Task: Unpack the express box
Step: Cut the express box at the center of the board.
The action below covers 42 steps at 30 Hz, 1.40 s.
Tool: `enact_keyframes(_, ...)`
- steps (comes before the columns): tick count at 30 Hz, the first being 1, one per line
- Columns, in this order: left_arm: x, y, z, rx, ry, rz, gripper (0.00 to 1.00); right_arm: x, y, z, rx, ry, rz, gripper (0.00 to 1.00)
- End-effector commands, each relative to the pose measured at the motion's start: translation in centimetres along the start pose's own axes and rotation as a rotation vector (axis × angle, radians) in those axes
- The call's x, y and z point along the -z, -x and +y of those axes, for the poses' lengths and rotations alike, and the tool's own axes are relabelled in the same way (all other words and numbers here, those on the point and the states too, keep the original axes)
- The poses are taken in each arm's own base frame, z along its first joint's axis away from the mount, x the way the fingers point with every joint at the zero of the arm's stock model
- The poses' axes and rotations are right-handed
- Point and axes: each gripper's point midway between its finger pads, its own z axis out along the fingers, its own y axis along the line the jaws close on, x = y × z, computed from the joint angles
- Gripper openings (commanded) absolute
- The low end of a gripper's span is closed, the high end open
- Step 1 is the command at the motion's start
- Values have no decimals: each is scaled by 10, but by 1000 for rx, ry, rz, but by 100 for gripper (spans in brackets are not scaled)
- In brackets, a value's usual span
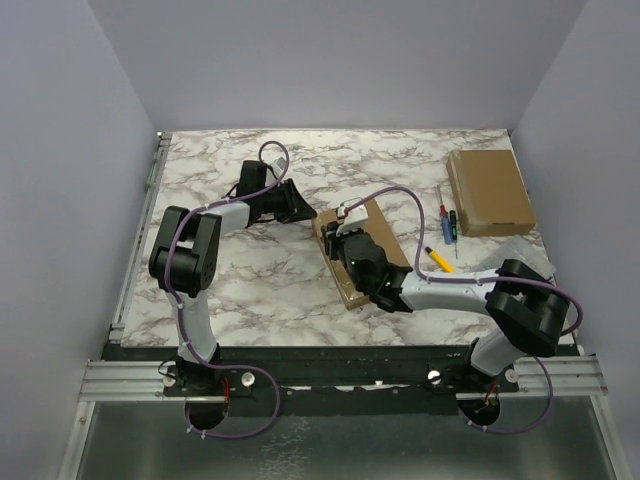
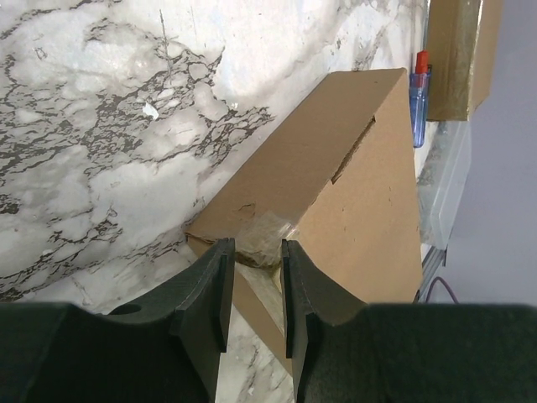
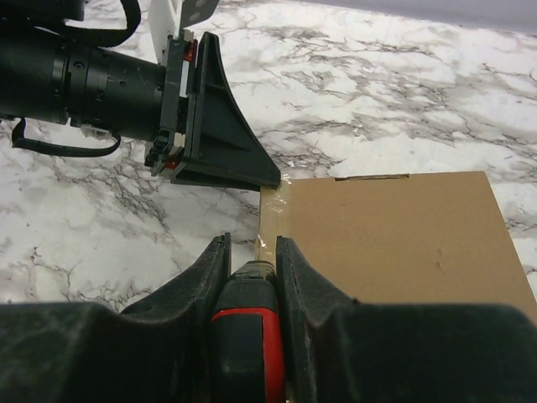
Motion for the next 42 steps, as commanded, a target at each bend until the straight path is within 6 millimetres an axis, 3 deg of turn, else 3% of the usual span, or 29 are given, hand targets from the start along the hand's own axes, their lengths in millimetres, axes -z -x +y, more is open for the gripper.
enact_keyframes(1,-7,-14,69,15,264,-11,33,14,-34,-7,71,-34,153,0)
enact_keyframes(8,-7,-14,72,14,283,-16,34,21,-45,-10,56,-114,282,0)
enact_keyframes(19,-7,-12,74,2,294,-21,34,48,-54,-4,105,-136,338,0)
enact_keyframes(42,-8,-9,75,-12,305,-23,34,109,-50,-5,108,-176,367,0)
